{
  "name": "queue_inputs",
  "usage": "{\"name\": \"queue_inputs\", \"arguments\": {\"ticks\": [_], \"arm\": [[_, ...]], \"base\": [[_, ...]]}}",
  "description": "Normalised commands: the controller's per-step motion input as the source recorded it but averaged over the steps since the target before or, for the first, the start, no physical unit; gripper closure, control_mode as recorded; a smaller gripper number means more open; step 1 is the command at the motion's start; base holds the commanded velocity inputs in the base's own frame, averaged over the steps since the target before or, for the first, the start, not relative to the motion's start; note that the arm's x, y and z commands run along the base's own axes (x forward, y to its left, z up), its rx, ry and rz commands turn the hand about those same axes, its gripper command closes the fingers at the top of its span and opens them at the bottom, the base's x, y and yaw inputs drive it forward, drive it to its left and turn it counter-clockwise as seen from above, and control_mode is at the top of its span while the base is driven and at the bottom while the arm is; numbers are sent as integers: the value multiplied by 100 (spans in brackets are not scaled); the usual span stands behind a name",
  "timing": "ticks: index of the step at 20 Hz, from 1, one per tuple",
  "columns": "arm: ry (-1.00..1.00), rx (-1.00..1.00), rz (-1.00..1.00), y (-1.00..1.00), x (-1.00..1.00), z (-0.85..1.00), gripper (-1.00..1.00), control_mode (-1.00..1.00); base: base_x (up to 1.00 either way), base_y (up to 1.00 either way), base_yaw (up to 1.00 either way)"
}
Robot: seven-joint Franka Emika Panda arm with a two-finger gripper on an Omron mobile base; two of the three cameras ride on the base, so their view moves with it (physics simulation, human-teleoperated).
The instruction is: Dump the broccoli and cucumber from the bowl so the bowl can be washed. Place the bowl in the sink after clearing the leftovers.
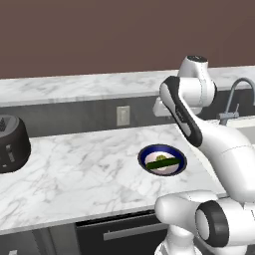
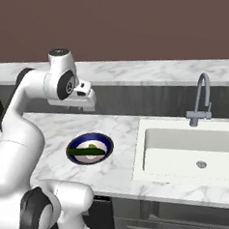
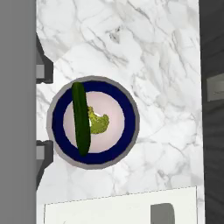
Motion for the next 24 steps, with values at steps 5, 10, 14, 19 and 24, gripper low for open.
{"name": "queue_inputs", "arguments": {"ticks": [5,10,14,19,24], "arm": [[-1,0,0,0,-26,-1,-100,-100],[-1,0,-11,-26,-55,-14,-100,-100],[4,1,-28,-77,-52,-37,-100,-100],[16,2,-35,-89,-22,-59,-100,-100],[13,8,-29,-37,0,-54,-100,-100]], "base": [[0,0,0],[0,0,0],[0,0,0],[0,0,0],[0,0,0]]}}
